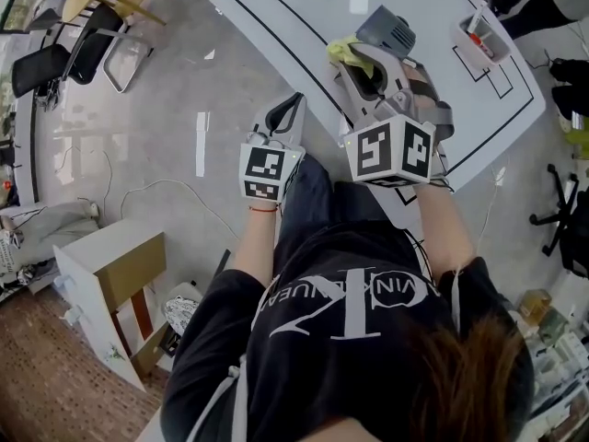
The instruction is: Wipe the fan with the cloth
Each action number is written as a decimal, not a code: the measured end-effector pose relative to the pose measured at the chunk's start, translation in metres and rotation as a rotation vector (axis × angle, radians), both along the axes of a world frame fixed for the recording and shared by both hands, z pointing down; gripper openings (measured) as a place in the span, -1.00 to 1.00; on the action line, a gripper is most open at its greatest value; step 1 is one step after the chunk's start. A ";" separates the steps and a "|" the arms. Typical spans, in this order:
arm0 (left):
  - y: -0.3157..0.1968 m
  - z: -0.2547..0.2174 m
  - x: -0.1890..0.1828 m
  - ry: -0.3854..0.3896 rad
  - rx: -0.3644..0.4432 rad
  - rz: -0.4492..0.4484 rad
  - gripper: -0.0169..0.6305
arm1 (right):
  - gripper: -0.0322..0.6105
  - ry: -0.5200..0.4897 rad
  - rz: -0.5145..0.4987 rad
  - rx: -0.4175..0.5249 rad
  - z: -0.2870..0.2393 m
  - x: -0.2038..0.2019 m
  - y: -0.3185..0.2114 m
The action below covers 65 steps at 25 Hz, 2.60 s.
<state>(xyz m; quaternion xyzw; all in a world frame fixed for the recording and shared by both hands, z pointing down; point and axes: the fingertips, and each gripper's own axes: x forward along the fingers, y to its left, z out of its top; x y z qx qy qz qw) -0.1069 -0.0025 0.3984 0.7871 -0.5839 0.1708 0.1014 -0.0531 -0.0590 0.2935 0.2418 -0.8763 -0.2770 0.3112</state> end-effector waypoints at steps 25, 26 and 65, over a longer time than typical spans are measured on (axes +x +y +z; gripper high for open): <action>-0.110 -0.009 -0.012 0.048 0.008 0.196 -0.90 | -0.65 -0.008 0.230 -0.180 -0.012 0.040 -0.113; -0.113 -0.008 -0.012 0.049 0.004 0.203 -0.90 | -0.65 0.002 0.236 -0.187 -0.010 0.041 -0.117; -0.068 0.042 0.035 0.009 -0.125 0.603 -0.61 | -0.64 -0.203 0.336 -0.037 -0.053 0.057 -0.112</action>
